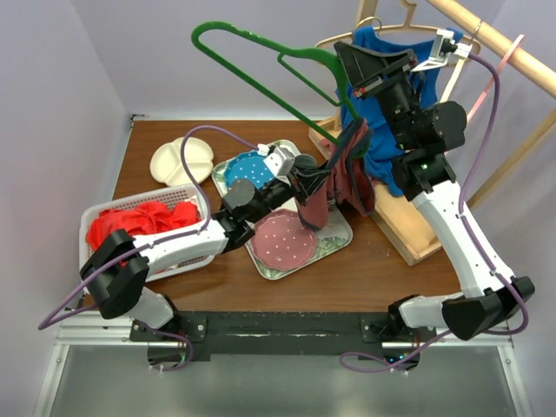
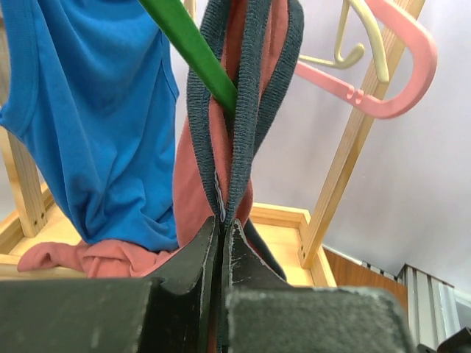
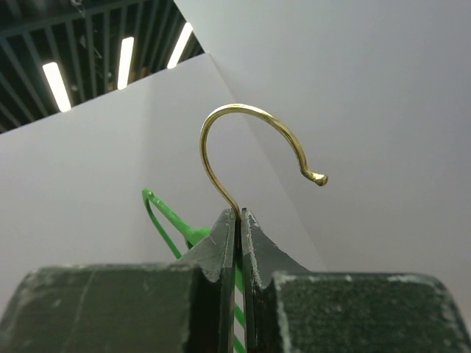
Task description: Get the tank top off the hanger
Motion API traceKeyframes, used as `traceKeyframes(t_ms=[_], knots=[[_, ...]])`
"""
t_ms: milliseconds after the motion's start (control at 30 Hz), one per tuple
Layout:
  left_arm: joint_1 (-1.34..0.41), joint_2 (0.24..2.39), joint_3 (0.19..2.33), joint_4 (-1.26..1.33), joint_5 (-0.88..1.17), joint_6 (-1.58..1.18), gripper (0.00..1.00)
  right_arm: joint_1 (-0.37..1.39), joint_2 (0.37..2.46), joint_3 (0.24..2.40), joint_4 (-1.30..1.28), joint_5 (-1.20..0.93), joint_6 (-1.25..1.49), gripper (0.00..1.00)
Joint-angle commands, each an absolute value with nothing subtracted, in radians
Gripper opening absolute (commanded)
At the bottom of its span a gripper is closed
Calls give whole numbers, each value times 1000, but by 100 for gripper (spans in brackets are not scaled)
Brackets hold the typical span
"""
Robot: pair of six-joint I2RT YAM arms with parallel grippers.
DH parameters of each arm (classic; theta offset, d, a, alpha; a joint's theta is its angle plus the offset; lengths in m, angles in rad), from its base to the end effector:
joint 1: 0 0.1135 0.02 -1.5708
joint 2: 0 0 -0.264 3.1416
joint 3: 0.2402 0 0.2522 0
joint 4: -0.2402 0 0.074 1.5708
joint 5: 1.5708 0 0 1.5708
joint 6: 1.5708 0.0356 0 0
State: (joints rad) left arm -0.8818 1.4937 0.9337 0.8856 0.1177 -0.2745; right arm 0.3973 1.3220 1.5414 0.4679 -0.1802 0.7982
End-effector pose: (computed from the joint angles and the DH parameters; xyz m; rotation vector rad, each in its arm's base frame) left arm 0.2146 -0.2672 0.3324 0.4970 1.2245 -1.0676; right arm 0.2422 0.1085 0.5504 0.0112 0.9572 1.1891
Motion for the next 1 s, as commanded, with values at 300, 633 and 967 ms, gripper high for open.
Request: traceKeyframes(t_ms=[300, 633, 967], knots=[[-876, 1480, 960, 998, 86, -291, 0, 394, 1356, 1589, 914, -249, 1089, 0], [-876, 1500, 995, 993, 94, -290, 0, 385, 1368, 1632, 845, -268, 1060, 0], [-876, 1539, 979, 1074, 158, -339, 0, 368, 1417, 1487, 1288, -118, 1202, 0]])
